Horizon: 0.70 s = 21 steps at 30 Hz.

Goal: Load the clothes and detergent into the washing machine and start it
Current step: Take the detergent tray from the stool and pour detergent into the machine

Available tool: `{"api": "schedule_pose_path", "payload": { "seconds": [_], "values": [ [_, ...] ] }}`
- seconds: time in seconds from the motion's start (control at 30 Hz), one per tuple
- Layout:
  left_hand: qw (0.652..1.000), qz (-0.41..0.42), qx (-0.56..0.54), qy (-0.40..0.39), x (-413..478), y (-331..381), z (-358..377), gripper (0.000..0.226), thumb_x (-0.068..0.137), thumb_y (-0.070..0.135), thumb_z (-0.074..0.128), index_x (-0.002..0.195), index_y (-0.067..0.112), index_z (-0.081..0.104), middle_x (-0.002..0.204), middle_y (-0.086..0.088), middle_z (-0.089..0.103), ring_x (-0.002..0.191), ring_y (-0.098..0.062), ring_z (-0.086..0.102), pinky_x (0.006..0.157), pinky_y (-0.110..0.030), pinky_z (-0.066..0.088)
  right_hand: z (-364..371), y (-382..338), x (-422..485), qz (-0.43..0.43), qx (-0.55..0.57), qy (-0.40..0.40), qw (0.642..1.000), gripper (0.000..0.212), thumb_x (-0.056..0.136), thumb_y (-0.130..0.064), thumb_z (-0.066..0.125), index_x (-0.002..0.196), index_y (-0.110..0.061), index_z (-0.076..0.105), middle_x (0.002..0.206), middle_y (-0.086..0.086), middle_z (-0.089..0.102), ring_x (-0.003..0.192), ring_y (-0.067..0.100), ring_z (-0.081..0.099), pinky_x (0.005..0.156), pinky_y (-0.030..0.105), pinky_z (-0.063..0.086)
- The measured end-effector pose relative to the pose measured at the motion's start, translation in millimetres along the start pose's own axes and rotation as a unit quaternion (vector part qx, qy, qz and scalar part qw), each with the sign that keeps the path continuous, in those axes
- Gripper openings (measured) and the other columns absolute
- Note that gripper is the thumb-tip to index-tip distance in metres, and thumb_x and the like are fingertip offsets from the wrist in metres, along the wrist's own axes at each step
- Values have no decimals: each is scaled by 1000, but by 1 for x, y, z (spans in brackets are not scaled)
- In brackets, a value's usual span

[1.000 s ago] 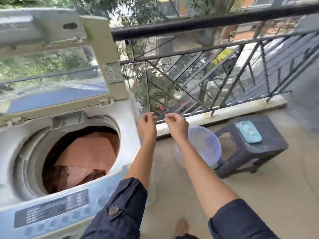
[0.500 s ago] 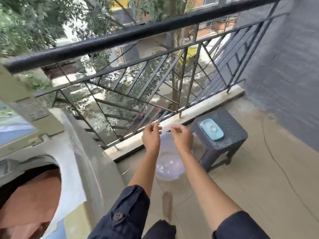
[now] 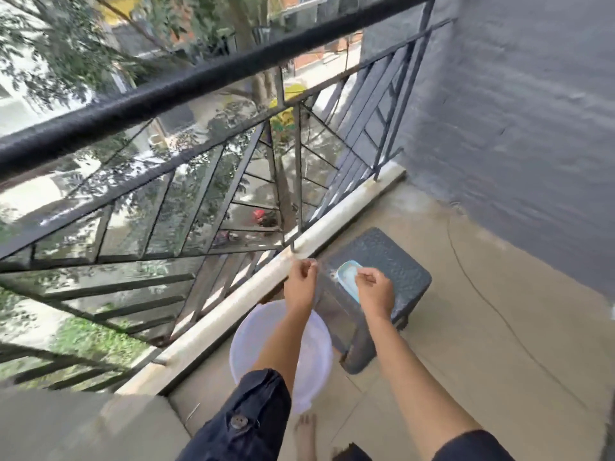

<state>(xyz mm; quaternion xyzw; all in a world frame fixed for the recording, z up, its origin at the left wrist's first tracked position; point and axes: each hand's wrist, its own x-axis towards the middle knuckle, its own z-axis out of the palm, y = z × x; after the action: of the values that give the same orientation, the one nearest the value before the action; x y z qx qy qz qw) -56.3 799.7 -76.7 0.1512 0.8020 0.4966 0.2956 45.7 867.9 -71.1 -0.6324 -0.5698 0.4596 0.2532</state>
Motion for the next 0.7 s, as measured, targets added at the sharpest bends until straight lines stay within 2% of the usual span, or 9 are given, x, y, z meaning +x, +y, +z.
{"api": "schedule_pose_path", "payload": {
  "seconds": [0.23, 0.4, 0.47, 0.57, 0.7],
  "values": [
    [998, -38, 27, -42, 58, -20, 66, 25, 96, 26, 49, 115, 13, 59, 113, -4, 66, 105, -21, 58, 83, -24, 36, 8, 52, 70, 77, -34, 48, 995, 23, 86, -6, 60, 109, -3, 67, 118, 14, 65, 108, 31, 60, 84, 29, 45],
    [994, -55, 75, -65, 110, -50, 108, 30, 97, 27, 45, 123, 16, 55, 123, -5, 62, 114, -24, 57, 95, -32, 41, 27, 97, 119, 121, -42, 54, 990, 30, 87, -6, 61, 116, -2, 62, 122, 16, 62, 112, 31, 58, 88, 30, 45],
    [991, -61, 85, -79, 126, -60, 121, 30, 98, 27, 44, 124, 15, 53, 125, -6, 61, 114, -25, 56, 95, -32, 41, 35, 114, 135, 138, -46, 54, 988, 33, 86, -6, 61, 119, -1, 60, 123, 17, 61, 112, 32, 58, 90, 32, 45],
    [989, -73, 95, -90, 146, -78, 142, 34, 98, 24, 45, 129, 14, 51, 130, -6, 59, 119, -26, 55, 97, -31, 40, 47, 141, 155, 156, -44, 57, 985, 35, 83, -4, 64, 117, 1, 60, 120, 20, 63, 108, 33, 61, 88, 35, 48],
    [979, -81, 127, -136, 161, -96, 160, 44, 99, 29, 43, 141, 15, 43, 145, -7, 46, 133, -25, 44, 108, -31, 33, 57, 162, 166, 197, -45, 85, 976, 47, 82, -9, 67, 125, 6, 52, 126, 20, 58, 111, 34, 59, 87, 35, 47]
  ]
}}
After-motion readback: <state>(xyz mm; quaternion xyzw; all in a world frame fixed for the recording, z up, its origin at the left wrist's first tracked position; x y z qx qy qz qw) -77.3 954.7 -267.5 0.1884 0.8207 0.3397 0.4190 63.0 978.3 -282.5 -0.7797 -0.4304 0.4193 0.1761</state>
